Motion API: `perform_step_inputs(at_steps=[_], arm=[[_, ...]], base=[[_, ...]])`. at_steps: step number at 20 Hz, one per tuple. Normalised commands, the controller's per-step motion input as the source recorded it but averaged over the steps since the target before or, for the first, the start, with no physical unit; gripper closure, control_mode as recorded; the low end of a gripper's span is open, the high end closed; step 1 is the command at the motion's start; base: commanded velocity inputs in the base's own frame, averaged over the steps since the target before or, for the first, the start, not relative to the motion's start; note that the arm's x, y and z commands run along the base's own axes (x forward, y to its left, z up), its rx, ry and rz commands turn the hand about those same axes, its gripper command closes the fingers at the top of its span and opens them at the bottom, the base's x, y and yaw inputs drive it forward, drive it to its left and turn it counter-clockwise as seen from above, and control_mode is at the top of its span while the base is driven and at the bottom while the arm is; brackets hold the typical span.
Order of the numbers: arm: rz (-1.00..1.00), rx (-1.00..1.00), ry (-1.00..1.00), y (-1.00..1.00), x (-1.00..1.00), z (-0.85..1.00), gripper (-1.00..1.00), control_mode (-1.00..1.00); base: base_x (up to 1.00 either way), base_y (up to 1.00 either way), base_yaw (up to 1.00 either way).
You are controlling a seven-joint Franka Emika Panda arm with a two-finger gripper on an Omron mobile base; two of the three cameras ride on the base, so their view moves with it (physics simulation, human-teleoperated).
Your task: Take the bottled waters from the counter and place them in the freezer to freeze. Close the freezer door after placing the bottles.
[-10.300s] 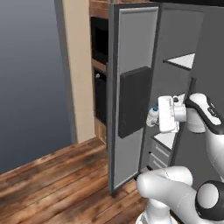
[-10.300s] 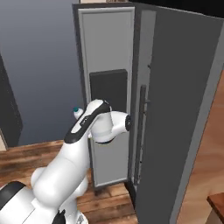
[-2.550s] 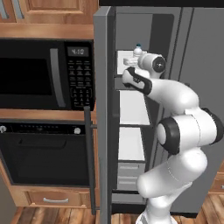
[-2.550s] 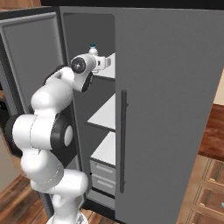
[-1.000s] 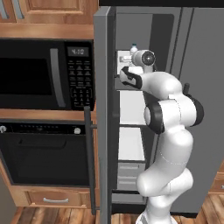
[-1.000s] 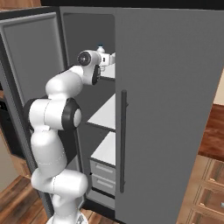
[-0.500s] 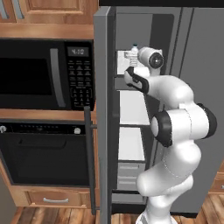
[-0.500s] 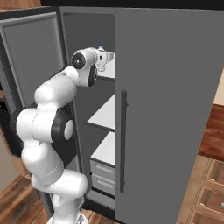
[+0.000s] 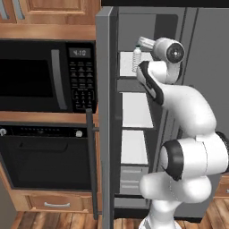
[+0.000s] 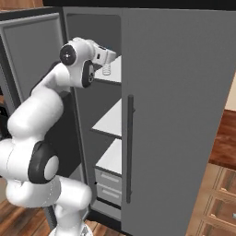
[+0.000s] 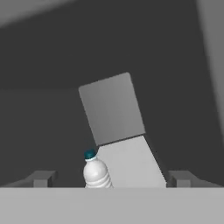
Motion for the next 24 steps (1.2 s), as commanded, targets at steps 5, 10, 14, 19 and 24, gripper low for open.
perform_step_inputs(at_steps=[5,10,14,19,24], arm=[[-0.01,0.27,0.20,0.17,-1.00,-0.21,-1.00,-1.00],[0.00,0.08,0.08,0.40,-1.00,-1.00,-1.00,-1.00],[-0.08,0.00,0.04,0.30,-1.00,-1.00,-1.00,-1.00],[-0.23,0.04,0.05,0.03,-0.80,-0.73,-1.00,1.00],[0.00,0.00,0.00,0.00,0.00,0.00,-1.00,1.00]], base=[[0.00,0.00,0.00],[0.00,0.00,0.00],[0.00,0.00,0.00],[-0.20,0.00,-0.07],[-1.00,0.00,-0.52]])
